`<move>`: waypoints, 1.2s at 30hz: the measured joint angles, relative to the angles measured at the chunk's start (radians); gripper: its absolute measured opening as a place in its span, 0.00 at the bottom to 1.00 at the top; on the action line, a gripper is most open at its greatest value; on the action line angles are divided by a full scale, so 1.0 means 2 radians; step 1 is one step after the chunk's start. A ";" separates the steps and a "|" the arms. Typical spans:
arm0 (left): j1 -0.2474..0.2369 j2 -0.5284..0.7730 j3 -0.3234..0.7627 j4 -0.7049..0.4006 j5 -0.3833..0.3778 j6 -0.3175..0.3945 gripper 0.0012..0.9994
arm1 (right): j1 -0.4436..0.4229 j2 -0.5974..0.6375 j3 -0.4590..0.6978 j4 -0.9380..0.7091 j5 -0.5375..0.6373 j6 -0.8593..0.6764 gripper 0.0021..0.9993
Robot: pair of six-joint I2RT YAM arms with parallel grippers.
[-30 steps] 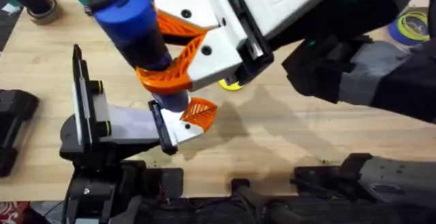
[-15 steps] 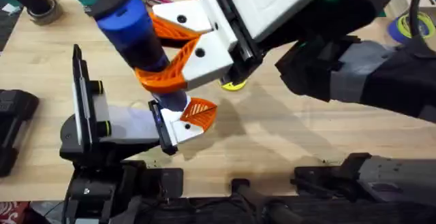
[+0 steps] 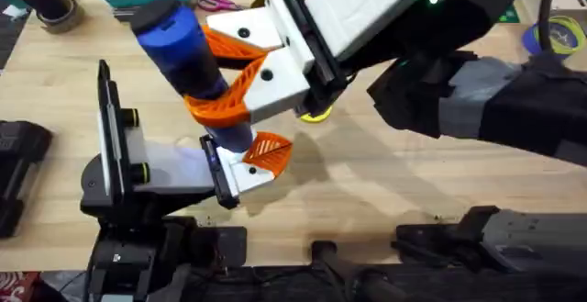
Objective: Pick up the gripper from the table and insert it into the empty holder that is missing its gripper. Then pick up a screw, insert it into the mounting hole, and use the screwdriver to tighten it. Finally, clean up the table by picking up the vegetable and placing it into the bucket.
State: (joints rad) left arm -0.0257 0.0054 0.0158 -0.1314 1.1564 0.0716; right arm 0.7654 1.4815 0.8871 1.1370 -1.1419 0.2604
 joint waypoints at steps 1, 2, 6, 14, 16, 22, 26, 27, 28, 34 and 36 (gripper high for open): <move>0.000 0.000 0.000 0.000 0.000 0.000 0.01 | 0.000 0.000 0.000 0.000 0.000 0.000 0.02; 0.000 0.000 0.000 0.000 0.000 0.000 0.01 | 0.000 0.000 0.000 0.000 0.000 0.000 0.02; 0.000 0.000 0.000 0.000 0.000 0.000 0.01 | 0.000 0.000 0.000 0.000 0.000 0.000 0.02; 0.000 0.000 0.000 0.000 0.000 0.000 0.01 | 0.000 0.000 0.000 0.000 0.000 -0.004 0.02; 0.000 0.000 0.000 0.000 0.000 0.000 0.01 | 0.000 0.000 0.000 0.000 0.000 -0.006 0.02; 0.000 0.000 0.000 0.000 0.000 0.000 0.01 | 0.000 0.000 0.000 0.000 0.000 -0.007 0.02; 0.000 0.000 0.000 0.000 0.000 0.000 0.01 | 0.000 0.000 0.000 0.000 0.000 -0.008 0.02; 0.000 0.000 0.000 0.000 0.000 0.000 0.01 | 0.000 0.000 0.000 0.000 0.000 -0.008 0.02; 0.000 0.000 0.000 0.000 0.000 0.000 0.01 | 0.000 0.000 0.000 -0.001 0.000 -0.008 0.02; 0.000 0.000 0.000 0.000 0.000 0.000 0.01 | 0.000 0.000 -0.001 -0.001 0.000 -0.008 0.02; 0.000 0.000 0.000 0.000 0.000 0.000 0.01 | 0.000 0.000 -0.002 -0.002 0.000 -0.008 0.02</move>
State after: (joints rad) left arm -0.0257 0.0051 0.0158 -0.1314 1.1564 0.0715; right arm 0.7654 1.4815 0.8825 1.1333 -1.1419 0.2451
